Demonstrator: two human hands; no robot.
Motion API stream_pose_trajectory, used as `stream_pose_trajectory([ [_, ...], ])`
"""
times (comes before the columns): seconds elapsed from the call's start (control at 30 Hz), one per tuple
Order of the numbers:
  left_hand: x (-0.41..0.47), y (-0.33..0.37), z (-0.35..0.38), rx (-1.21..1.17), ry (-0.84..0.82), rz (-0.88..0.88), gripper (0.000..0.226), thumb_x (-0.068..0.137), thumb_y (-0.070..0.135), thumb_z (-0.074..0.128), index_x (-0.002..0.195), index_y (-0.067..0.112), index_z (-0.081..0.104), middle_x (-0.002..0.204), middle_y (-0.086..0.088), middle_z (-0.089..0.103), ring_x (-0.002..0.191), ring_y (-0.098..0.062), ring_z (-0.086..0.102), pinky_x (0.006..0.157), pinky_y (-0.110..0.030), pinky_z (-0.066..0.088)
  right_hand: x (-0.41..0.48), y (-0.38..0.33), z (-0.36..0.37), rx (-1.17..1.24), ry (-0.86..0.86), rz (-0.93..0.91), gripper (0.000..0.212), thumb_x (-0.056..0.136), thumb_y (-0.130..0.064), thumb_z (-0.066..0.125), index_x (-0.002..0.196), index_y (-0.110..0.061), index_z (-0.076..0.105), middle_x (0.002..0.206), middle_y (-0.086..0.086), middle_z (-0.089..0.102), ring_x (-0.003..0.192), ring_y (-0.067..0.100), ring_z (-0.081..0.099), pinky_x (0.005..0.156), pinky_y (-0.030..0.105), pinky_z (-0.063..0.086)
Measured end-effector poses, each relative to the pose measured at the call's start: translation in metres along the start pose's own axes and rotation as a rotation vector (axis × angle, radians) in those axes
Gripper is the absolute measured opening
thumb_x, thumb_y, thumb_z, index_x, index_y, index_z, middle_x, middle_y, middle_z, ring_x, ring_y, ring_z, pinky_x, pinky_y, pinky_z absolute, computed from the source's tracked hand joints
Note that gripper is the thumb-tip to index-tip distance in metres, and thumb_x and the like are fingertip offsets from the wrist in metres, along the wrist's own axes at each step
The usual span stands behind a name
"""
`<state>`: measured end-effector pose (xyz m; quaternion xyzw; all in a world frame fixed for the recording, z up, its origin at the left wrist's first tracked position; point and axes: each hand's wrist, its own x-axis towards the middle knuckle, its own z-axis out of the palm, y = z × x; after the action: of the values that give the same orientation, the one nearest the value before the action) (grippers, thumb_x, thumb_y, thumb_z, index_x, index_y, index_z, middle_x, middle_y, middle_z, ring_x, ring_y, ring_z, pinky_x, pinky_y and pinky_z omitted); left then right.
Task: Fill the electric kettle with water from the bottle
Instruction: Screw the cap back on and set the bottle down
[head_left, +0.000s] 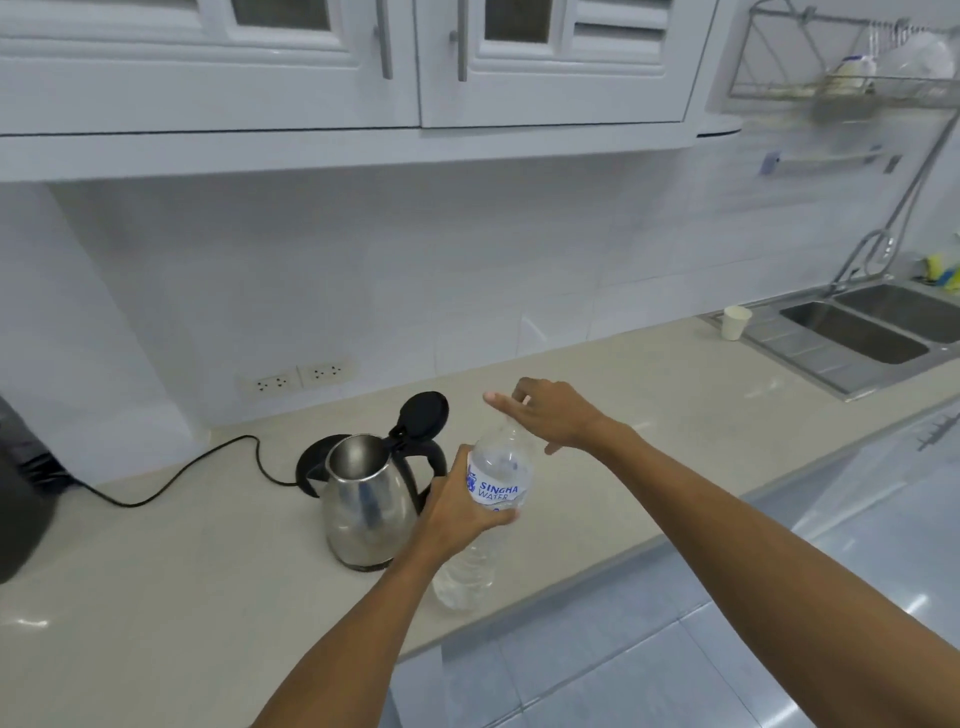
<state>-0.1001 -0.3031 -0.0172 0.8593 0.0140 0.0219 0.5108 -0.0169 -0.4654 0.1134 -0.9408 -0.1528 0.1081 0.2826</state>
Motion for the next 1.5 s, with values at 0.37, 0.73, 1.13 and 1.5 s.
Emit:
stream_pose_trajectory([
  [0.37, 0.151, 0.008, 0.075, -0.059, 0.143, -0.067, 0.077, 0.072, 0.029, 0.098, 0.130, 0.030, 0.047, 0.104, 0.015, 0.070, 0.091, -0.009, 0.072, 0.074, -0.028, 0.058, 0.104, 0.108, -0.007, 0.262, -0.113, -0.105, 0.074, 0.067, -0.058, 0.085, 0.126, -0.032, 0.049, 0.115, -0.013, 0.065, 0.104, 0.009, 0.064, 0.082, 0.030, 0.058],
  [0.73, 0.234, 0.000, 0.087, -0.060, 0.126, -0.129, 0.080, 0.073, 0.028, 0.100, 0.133, 0.028, 0.047, 0.102, 0.023, 0.068, 0.090, 0.008, 0.067, 0.066, -0.004, 0.050, 0.189, 0.139, -0.026, 0.232, -0.117, -0.154, 0.069, 0.071, -0.056, 0.085, 0.123, -0.025, 0.053, 0.113, -0.009, 0.067, 0.100, 0.008, 0.065, 0.078, 0.021, 0.051],
  [1.13, 0.196, -0.005, 0.060, 0.022, -0.077, -0.119, 0.096, 0.079, 0.030, 0.097, 0.149, 0.021, 0.032, 0.133, 0.003, 0.063, 0.122, -0.019, 0.063, 0.096, -0.031, 0.053, 0.148, 0.123, -0.013, 0.204, -0.108, -0.073, 0.082, 0.074, -0.053, 0.083, 0.139, -0.020, 0.043, 0.121, -0.004, 0.060, 0.108, 0.019, 0.060, 0.079, 0.025, 0.046],
  [1.5, 0.065, -0.015, -0.002, 0.211, -0.053, -0.174, 0.069, 0.091, 0.045, 0.084, 0.146, 0.020, 0.052, 0.139, -0.003, 0.062, 0.128, -0.020, 0.061, 0.107, -0.037, 0.052, 0.080, 0.063, 0.047, -0.111, -0.071, 0.111, 0.056, 0.090, -0.062, 0.059, 0.097, -0.008, 0.049, 0.074, 0.005, 0.060, 0.069, 0.032, 0.068, 0.061, 0.034, 0.051],
])
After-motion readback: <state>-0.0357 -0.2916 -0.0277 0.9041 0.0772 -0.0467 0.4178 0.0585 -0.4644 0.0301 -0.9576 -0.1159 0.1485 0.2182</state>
